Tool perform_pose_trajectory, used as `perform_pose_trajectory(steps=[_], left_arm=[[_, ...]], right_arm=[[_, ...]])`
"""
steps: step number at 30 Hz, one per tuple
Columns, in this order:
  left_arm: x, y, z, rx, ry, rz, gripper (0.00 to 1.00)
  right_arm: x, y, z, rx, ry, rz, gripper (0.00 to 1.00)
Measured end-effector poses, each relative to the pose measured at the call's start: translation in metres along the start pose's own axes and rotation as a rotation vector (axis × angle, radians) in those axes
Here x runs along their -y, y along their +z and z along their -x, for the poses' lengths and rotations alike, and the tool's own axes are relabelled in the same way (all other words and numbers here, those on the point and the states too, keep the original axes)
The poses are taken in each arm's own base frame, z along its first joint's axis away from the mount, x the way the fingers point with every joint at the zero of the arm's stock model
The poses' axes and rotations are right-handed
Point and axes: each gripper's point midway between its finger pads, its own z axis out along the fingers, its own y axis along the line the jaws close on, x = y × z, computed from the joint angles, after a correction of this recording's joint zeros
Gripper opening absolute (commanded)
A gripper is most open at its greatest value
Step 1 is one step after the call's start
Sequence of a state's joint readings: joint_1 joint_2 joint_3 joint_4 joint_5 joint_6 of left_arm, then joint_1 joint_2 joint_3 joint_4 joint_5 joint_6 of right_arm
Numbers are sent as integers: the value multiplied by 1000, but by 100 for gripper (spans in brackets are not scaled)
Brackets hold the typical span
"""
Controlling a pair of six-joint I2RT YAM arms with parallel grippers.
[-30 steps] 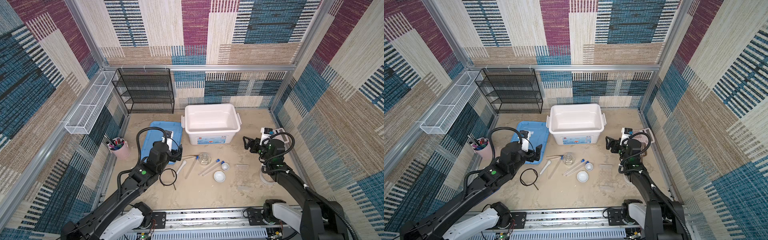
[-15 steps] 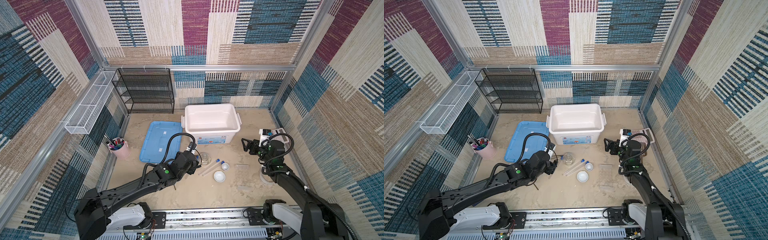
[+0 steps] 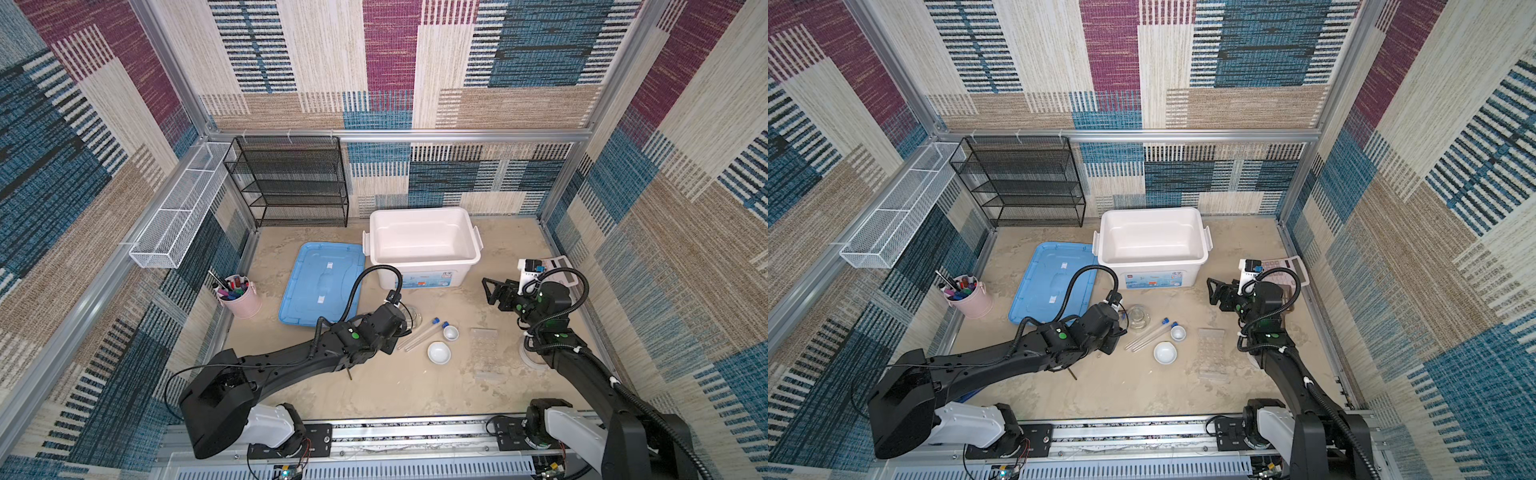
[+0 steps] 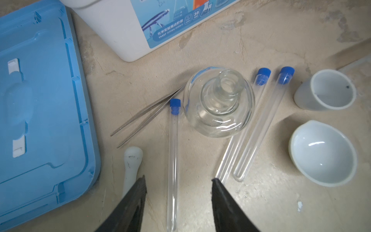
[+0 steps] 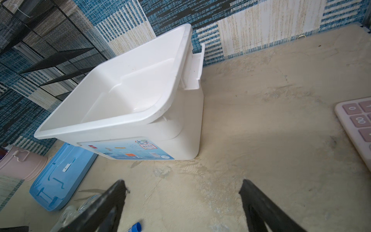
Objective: Organize the chemistry lab equipment
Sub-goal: 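Lower the left gripper onto a blue-capped test tube and close it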
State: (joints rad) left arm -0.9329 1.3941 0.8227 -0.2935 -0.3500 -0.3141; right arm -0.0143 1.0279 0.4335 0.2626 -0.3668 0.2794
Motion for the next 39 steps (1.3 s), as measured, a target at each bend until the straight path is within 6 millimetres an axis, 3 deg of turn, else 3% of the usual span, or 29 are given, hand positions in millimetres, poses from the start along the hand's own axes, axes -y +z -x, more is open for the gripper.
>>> perform_pose_trajectory(steps=[27,39], left_arm=[[-9,49,-32,-190,-117,-10,35],[-8,55,-36,-228,-116,-12,31]], right_arm=[[1,-2,-10,-26,16,-5,91],[1,-2,-12,-33,21,-5,90]])
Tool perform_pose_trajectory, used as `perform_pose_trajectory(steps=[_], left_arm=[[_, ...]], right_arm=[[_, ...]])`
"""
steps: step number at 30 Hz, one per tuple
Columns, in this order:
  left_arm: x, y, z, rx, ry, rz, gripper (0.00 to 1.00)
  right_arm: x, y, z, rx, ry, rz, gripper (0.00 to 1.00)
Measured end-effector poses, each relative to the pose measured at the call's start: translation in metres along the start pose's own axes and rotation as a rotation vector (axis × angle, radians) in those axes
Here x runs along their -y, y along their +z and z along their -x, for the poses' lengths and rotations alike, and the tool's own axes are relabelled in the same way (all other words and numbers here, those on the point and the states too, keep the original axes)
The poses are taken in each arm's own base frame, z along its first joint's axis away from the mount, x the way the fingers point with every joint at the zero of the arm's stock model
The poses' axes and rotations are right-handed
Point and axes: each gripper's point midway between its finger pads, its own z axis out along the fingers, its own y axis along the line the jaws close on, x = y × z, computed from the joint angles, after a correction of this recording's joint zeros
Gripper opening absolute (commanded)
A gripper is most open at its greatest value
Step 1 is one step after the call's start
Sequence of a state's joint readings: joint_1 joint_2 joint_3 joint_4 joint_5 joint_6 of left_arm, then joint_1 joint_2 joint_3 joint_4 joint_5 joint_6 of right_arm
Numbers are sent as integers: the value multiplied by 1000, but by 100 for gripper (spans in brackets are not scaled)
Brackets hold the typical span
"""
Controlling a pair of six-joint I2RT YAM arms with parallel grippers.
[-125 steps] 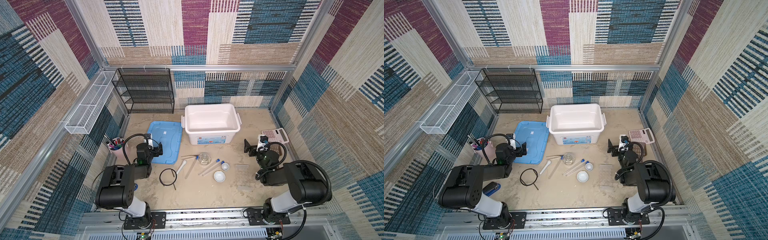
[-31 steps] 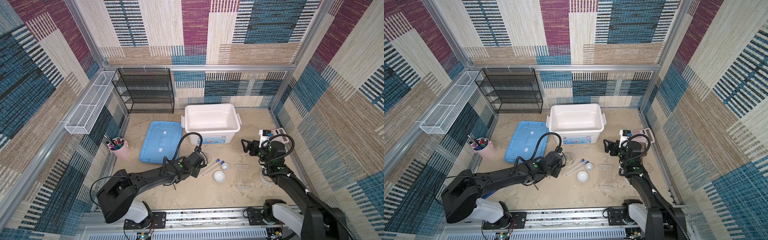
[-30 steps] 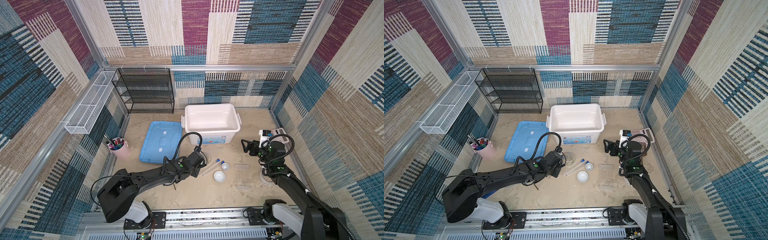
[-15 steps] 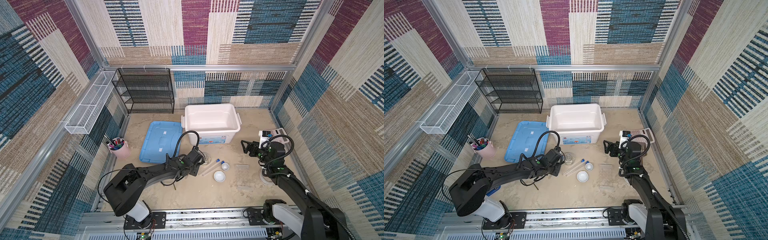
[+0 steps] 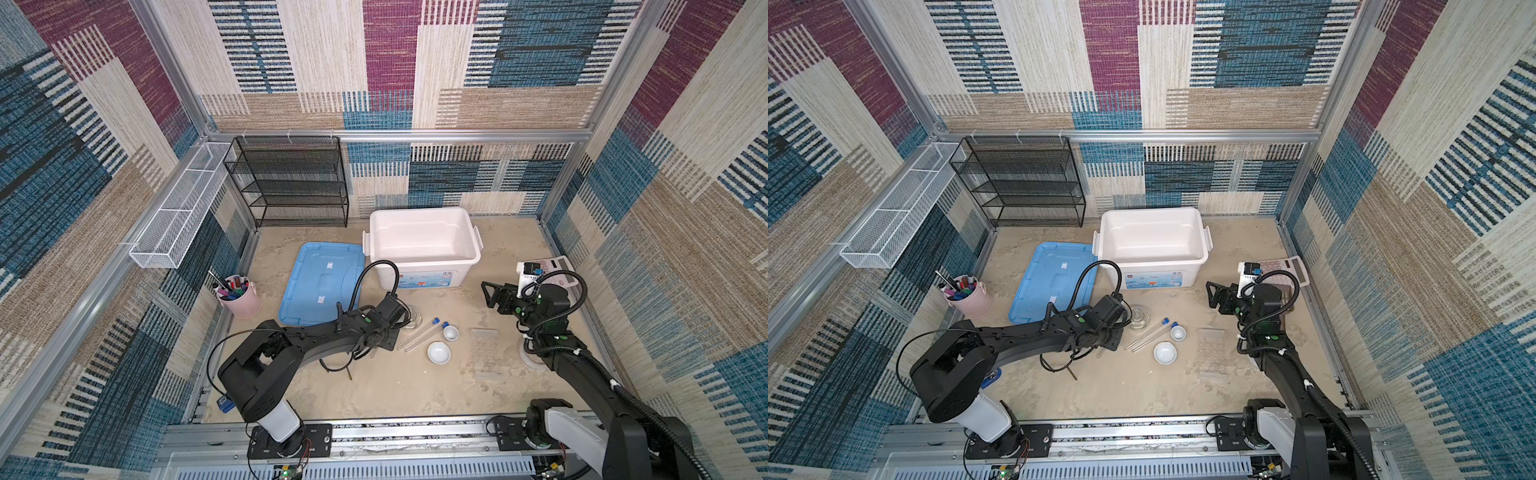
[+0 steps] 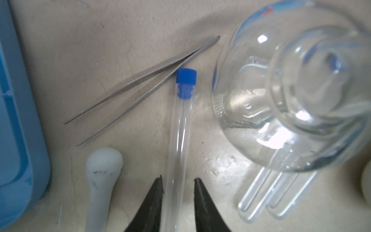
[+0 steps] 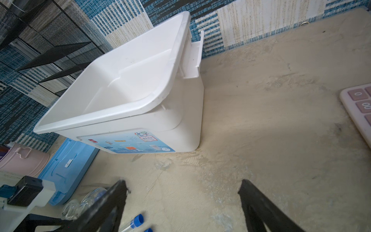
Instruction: Organize the chemistry lab equipment
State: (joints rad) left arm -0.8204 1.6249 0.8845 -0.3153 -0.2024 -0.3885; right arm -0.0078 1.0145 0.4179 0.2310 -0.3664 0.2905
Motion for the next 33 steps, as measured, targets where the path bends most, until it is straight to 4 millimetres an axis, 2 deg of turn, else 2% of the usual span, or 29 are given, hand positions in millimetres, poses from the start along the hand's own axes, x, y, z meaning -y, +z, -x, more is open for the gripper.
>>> perform_pose_trajectory(steps=[8,13,17,22,29,33], left_arm=[[-2,2,-4,-15,2,8,30],[-3,4,-7,-27,4,11,30],[0,6,-11,-42,4,-5,29],[-1,7,-13,-49,4,-6,25],[-1,8,-14,-46,3,-7,22],[0,8,-14,-39,1,-13,19]], right_arm=[[3,-1,-2,-23,19,-24,86],[13,-1,-4,-46,36,-84,87],[24,-2,-9,-88,79,-157,95],[31,-4,-28,-175,125,-236,97],[16,-3,-50,-289,122,-288,99],[19,-10,-66,-349,140,-337,99]])
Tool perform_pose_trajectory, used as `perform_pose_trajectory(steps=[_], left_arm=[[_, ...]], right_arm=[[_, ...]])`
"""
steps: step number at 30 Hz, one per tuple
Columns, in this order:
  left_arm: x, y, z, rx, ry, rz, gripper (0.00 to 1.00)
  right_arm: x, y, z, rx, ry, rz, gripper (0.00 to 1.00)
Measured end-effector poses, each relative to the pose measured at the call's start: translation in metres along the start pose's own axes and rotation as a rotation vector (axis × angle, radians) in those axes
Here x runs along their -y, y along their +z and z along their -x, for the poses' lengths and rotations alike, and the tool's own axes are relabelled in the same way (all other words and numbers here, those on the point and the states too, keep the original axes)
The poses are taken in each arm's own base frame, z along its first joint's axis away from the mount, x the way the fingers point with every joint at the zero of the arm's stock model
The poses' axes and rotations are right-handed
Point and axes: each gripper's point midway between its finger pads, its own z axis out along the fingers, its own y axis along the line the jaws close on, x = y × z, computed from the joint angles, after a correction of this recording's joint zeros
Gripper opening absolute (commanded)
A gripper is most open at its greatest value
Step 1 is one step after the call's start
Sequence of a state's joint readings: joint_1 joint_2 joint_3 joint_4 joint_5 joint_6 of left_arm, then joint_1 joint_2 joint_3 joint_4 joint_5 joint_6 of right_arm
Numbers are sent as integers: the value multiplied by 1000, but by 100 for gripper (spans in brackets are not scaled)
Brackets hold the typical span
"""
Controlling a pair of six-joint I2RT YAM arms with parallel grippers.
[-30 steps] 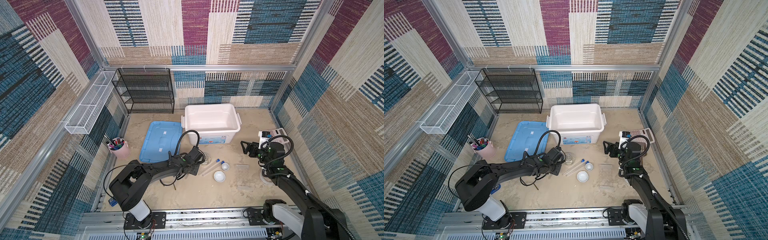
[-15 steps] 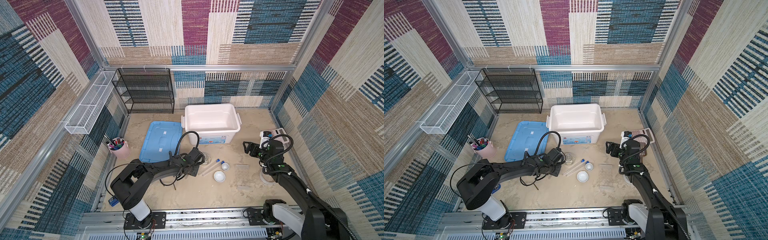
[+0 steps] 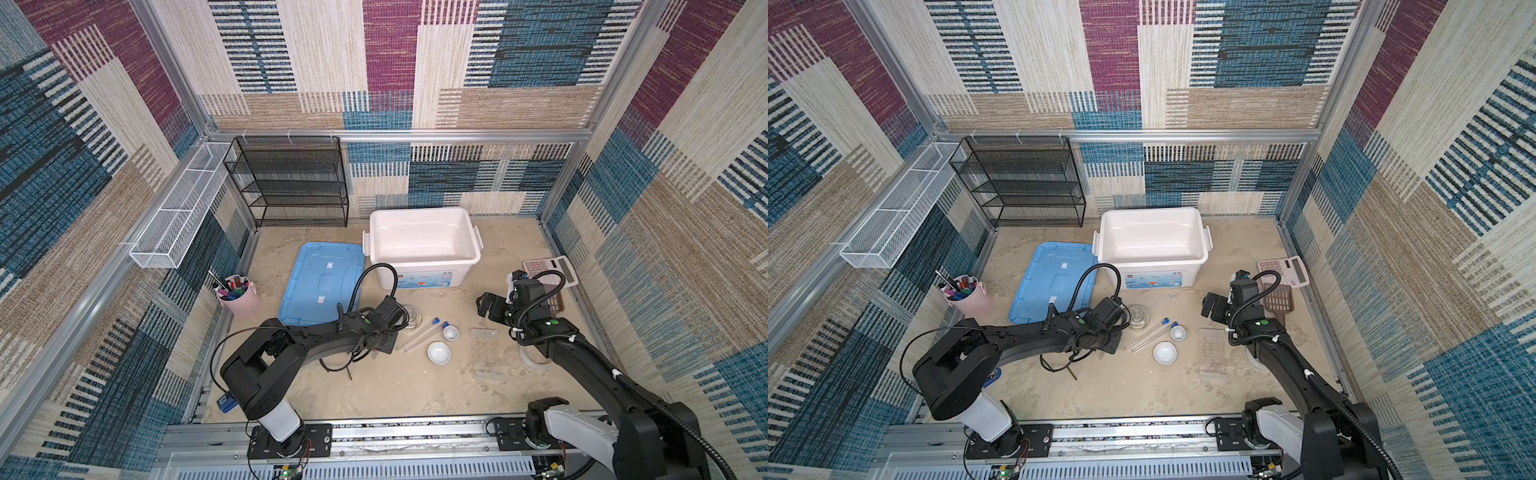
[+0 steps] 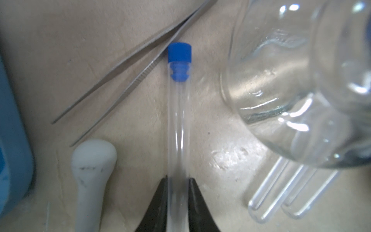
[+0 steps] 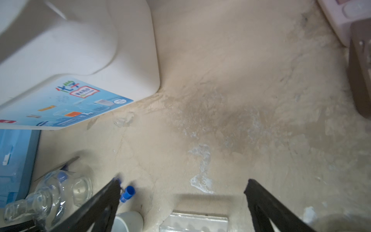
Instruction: Organize the chemistry lab equipment
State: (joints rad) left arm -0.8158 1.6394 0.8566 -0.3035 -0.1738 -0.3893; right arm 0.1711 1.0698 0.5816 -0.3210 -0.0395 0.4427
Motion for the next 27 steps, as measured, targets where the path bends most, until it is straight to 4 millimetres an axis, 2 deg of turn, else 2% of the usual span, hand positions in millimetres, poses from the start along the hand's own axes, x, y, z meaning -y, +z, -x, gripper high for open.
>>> perform_pose_trajectory(steps=[15,23,27], left_arm=[[6,0,3,27,-1,-40,14],[8,-6,2,37,-1,-64,14],[9,-8,4,44,1,-67,14]], right_arm=[[-8,1,-58,-180,-36,-42,98],[-6,0,-70,-207,-16,-74,95],[-6,-1,-83,-244,-22,-88,95]])
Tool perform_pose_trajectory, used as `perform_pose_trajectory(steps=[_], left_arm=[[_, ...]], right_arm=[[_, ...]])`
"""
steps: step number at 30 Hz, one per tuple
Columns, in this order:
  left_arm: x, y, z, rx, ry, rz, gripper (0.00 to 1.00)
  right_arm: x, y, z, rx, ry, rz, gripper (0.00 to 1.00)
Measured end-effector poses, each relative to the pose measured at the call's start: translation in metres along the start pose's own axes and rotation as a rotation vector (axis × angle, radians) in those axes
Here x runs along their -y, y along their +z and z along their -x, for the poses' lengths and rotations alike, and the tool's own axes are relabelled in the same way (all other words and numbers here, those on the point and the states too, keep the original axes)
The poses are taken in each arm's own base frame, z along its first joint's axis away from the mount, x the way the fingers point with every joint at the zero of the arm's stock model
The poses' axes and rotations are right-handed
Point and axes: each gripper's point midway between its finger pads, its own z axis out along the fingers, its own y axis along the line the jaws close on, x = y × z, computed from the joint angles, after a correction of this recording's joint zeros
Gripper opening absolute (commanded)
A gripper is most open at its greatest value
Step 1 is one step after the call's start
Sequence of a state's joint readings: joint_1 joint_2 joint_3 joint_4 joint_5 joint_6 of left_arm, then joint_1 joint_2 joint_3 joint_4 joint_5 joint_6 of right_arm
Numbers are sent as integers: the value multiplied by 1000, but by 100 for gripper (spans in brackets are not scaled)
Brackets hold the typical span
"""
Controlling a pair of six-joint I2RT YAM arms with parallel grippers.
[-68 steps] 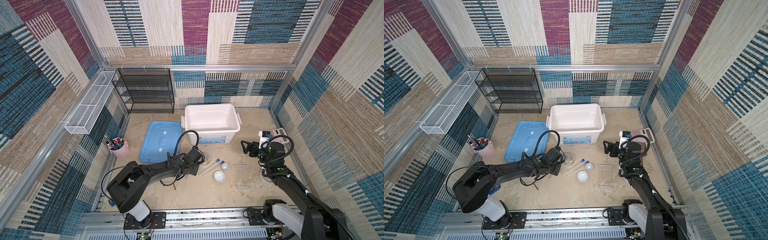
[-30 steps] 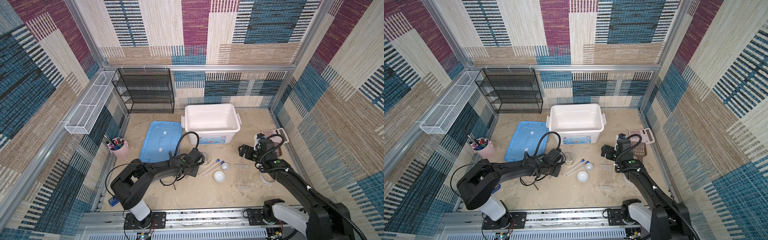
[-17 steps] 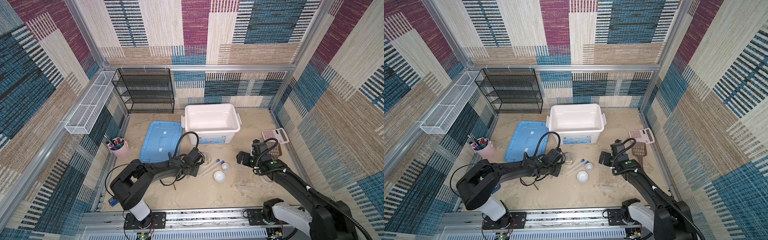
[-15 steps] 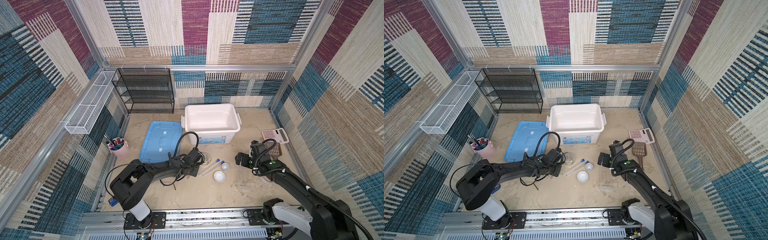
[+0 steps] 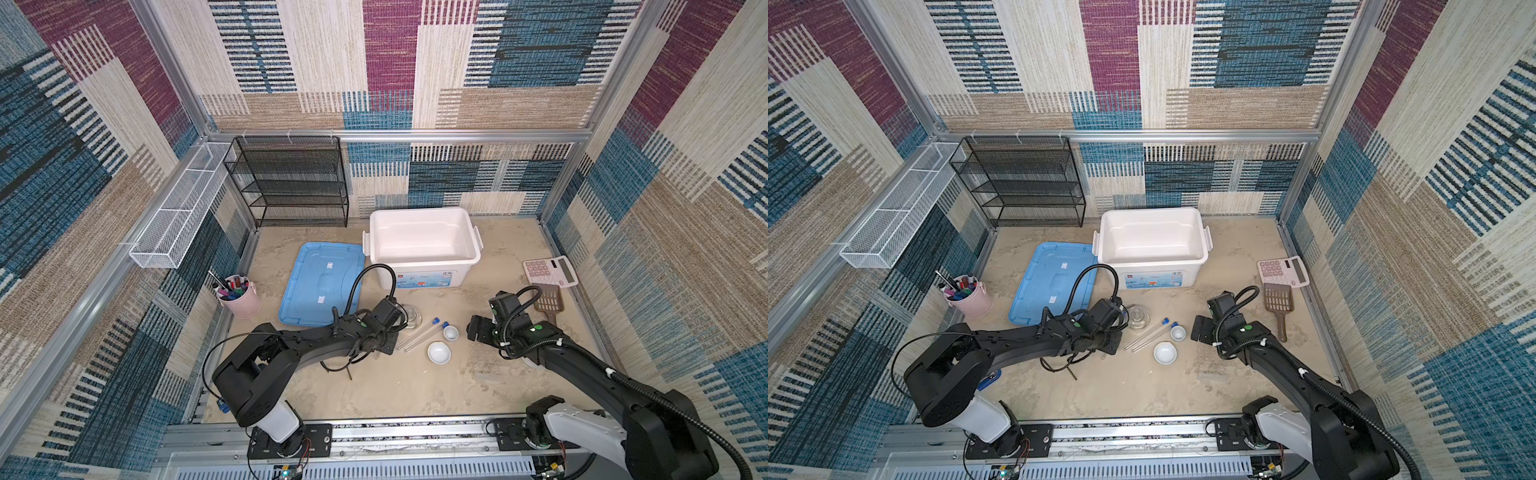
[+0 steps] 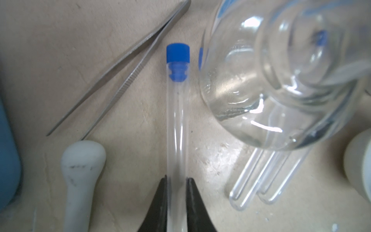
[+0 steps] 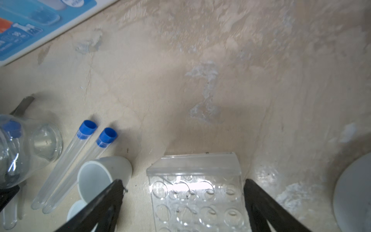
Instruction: Organize the chemistry lab equipment
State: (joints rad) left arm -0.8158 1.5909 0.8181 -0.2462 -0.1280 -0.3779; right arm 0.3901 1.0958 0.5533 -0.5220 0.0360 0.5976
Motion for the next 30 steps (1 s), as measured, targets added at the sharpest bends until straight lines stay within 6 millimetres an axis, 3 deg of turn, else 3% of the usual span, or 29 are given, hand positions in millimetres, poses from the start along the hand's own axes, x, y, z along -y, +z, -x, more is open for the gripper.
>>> perform_pose_trajectory(steps=[14,22,30], left_arm=[[-2,-2,2,12,26,-4,13],[-5,-5,0,20,22,-8,13],[-1,-11,4,41,18,-36,13]], right_arm=[[-1,5,-25,-69,-34,-51,90],[0,10,-24,-72,-23,-74,79],[-8,22,-4,-25,-58,-89,73]])
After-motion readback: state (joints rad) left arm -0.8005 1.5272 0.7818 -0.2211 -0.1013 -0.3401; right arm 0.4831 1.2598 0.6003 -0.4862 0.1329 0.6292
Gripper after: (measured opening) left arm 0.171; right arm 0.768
